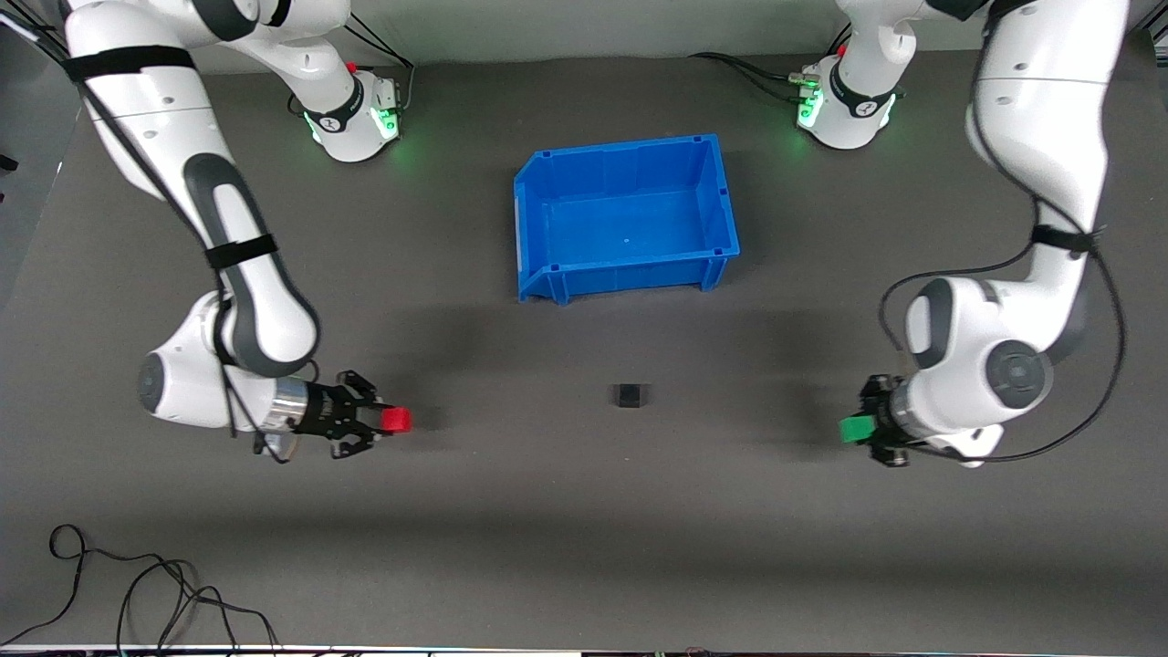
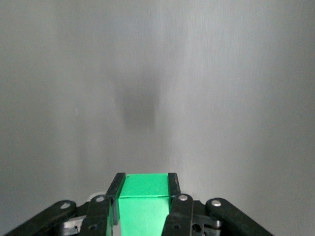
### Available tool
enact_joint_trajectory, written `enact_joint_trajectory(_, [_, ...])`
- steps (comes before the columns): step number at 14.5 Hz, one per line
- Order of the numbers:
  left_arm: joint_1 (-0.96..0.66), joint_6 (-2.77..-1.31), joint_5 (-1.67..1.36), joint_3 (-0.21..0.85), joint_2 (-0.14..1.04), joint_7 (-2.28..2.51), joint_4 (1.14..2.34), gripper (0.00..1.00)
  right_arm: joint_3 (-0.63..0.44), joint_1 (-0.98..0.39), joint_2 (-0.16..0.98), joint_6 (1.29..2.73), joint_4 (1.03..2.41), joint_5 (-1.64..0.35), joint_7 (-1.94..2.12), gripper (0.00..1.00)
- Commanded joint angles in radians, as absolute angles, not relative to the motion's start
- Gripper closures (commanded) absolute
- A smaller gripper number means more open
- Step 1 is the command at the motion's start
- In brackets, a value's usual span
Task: Attach green and red cubes to black cube
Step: 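Carry the red cube and green cube toward the black cube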
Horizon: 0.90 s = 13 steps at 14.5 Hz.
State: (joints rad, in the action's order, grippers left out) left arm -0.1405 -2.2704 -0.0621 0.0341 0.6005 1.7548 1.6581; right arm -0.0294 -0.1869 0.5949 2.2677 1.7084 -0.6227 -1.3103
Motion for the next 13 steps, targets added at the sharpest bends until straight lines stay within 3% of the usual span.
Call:
enact_joint_trajectory(1, [-0.247, -2.244, -0.069, 0.02, 0.64, 1.876, 1.608, 0.9, -0.041, -0.312, 0.641, 2.37, 1.654, -0.638, -1.463, 0.72])
enact_joint_trajectory(7, [-0.429, -2.388, -0.072, 0.02, 0.719, 2.057, 1.606, 0.88, -0.043, -0.514, 0.782, 2.497, 1.502, -0.631, -1.756, 0.71])
enact_joint_trajectory(13, [-0.508, -2.47, -0.071, 0.021, 0.782, 2.138, 1.568, 0.89, -0.044, -0.606, 0.888, 2.523, 1.384, -0.624, -1.868, 0.67])
